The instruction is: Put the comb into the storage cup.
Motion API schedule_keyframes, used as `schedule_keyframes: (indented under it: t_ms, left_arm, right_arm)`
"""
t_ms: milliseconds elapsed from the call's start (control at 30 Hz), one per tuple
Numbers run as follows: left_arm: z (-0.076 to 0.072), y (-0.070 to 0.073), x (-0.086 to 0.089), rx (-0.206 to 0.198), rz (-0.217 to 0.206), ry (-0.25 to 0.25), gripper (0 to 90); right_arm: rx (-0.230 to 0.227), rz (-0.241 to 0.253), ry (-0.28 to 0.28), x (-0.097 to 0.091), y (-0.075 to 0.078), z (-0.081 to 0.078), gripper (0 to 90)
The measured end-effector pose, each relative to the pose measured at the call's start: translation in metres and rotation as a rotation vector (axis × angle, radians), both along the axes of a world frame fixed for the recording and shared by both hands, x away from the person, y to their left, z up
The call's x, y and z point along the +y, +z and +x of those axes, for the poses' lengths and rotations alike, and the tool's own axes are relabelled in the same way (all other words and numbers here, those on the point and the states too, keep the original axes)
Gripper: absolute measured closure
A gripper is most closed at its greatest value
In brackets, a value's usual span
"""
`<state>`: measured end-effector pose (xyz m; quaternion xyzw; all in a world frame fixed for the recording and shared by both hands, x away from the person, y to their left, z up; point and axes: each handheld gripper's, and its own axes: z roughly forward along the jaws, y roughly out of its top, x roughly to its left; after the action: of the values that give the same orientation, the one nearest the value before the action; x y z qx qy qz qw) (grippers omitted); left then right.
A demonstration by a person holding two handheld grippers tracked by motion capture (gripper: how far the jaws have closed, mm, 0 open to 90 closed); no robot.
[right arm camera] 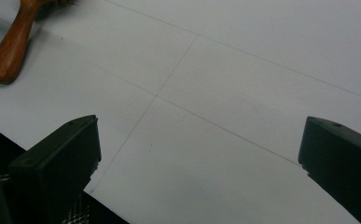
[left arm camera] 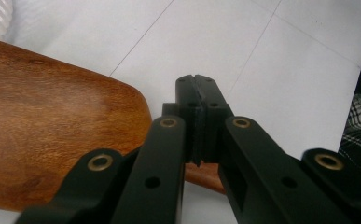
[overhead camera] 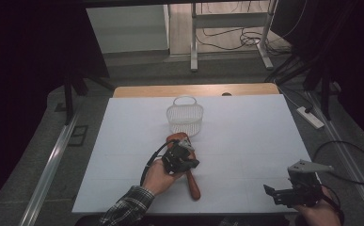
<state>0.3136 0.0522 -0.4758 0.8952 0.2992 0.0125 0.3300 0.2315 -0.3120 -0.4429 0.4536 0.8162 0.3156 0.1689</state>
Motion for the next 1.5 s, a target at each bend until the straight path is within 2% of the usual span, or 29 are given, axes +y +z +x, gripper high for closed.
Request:
schedule_keyframes:
  t_ms: [100, 200, 233, 600, 900, 1067, 1233, 1300, 1500]
  left_arm:
    - [0.0, -0.002, 0.0, 0.002, -0.001, 0.007, 89.3]
    - [0.001, -0.008, -0.001, 0.02, 0.005, 0.014, 89.3]
    - [0.001, -0.012, -0.002, 0.033, 0.016, 0.022, 89.3]
    - [-0.002, -0.029, -0.01, 0.067, 0.075, 0.015, 89.3]
    - [-0.005, -0.03, -0.008, 0.089, 0.08, 0.011, 89.3]
    - [-0.008, -0.032, -0.005, 0.111, 0.094, 0.007, 89.3]
    - [-0.012, -0.033, -0.003, 0.112, 0.114, 0.01, 89.3]
    - [-0.013, -0.032, 0.001, 0.114, 0.125, 0.011, 89.3]
    - [-0.013, -0.033, 0.013, 0.138, 0.119, 0.029, 89.3]
  right_arm:
    - [0.001, -0.001, 0.001, 0.0, 0.0, 0.0, 0.0]
    - [0.001, -0.002, 0.002, 0.0, 0.0, 0.0, 0.0]
    - [0.001, -0.002, 0.004, 0.0, 0.0, 0.0, 0.0]
    - [0.004, -0.005, 0.01, 0.0, 0.0, 0.0, 0.0]
    - [0.006, -0.005, 0.012, 0.001, 0.0, 0.0, 0.0]
    - [0.006, -0.004, 0.016, 0.0, 0.0, 0.0, 0.0]
    - [0.005, -0.003, 0.017, 0.0, 0.0, 0.0, 0.0]
    - [0.005, -0.002, 0.017, 0.0, 0.0, -0.001, 0.0]
    - [0.005, -0.002, 0.019, 0.001, 0.0, -0.001, 0.0]
